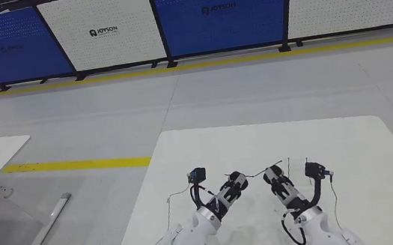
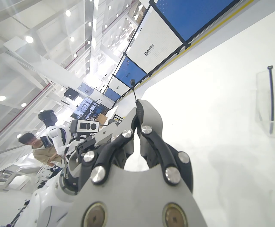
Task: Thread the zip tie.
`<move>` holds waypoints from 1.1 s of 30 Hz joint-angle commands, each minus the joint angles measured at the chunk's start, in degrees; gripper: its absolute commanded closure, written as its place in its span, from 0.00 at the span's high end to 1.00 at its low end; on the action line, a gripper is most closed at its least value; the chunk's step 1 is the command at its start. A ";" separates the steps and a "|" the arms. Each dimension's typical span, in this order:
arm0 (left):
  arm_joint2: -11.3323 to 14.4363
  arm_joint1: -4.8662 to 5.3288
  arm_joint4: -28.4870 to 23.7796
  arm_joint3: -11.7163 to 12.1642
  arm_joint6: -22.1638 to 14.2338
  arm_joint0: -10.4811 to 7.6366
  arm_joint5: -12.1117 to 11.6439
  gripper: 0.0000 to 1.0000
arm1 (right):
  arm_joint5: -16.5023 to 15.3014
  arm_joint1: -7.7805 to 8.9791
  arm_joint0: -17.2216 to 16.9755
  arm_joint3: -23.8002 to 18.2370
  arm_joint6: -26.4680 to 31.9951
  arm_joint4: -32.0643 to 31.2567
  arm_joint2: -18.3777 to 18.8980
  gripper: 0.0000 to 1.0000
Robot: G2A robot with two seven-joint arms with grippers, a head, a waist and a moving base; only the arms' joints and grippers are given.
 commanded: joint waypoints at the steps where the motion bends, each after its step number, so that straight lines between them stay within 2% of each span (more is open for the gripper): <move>1: 0.00 0.00 0.00 0.00 0.00 0.00 0.00 0.00 | 0.03 -0.01 -0.08 -0.18 0.02 -0.12 0.08 0.00; 17: 0.00 0.00 0.00 0.00 0.00 0.00 0.00 0.00 | 0.59 -0.47 1.03 1.09 1.17 -0.27 -0.72 0.00; 20: 0.00 0.00 0.00 0.00 0.00 0.00 0.00 0.00 | 0.05 -0.54 1.00 1.07 1.63 0.06 -1.02 0.00; 23: 0.00 0.00 0.00 0.00 0.00 0.00 0.00 0.00 | -1.66 -0.59 1.24 1.44 3.73 2.93 -0.85 0.00; 33: 0.00 0.00 0.00 0.00 0.00 0.00 0.00 0.00 | -0.94 -0.78 1.08 1.95 0.58 0.60 -0.80 0.00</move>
